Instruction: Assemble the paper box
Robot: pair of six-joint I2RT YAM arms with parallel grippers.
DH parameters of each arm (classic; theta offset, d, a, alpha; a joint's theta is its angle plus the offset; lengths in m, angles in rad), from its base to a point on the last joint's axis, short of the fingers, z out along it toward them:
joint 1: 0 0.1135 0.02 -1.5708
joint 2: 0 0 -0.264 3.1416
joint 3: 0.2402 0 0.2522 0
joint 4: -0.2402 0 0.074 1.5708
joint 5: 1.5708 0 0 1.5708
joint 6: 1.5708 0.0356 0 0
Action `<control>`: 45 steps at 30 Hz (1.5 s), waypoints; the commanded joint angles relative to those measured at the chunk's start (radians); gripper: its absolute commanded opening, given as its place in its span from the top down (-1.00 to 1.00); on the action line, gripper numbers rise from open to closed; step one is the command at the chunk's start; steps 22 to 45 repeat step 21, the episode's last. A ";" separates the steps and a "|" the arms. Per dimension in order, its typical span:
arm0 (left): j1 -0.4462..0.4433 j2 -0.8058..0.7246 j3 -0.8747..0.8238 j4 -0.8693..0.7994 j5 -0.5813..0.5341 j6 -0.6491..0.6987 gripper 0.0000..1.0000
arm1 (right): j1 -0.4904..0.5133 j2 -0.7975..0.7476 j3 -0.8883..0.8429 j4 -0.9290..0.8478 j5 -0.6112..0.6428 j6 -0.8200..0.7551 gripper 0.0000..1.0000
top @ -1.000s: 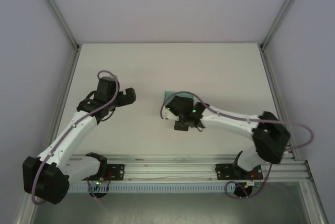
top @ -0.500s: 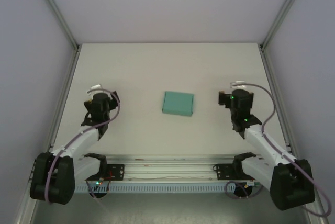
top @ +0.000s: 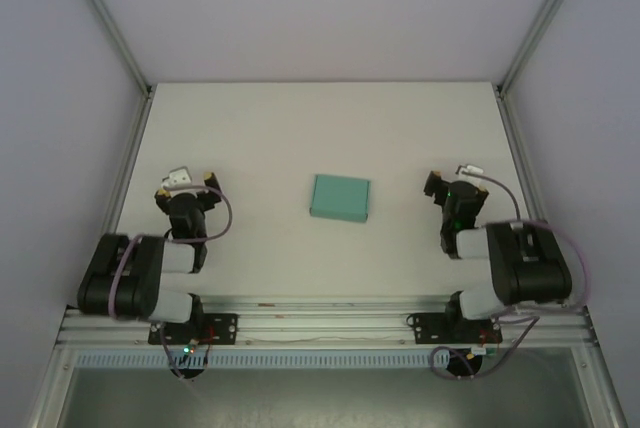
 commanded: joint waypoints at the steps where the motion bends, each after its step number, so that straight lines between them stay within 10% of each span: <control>1: 0.014 0.041 0.092 -0.009 0.140 0.035 -1.00 | -0.038 -0.003 0.099 -0.051 -0.069 0.031 -1.00; 45: -0.002 0.036 0.135 -0.104 0.122 0.051 -1.00 | -0.040 -0.008 0.071 -0.009 -0.058 0.028 -0.99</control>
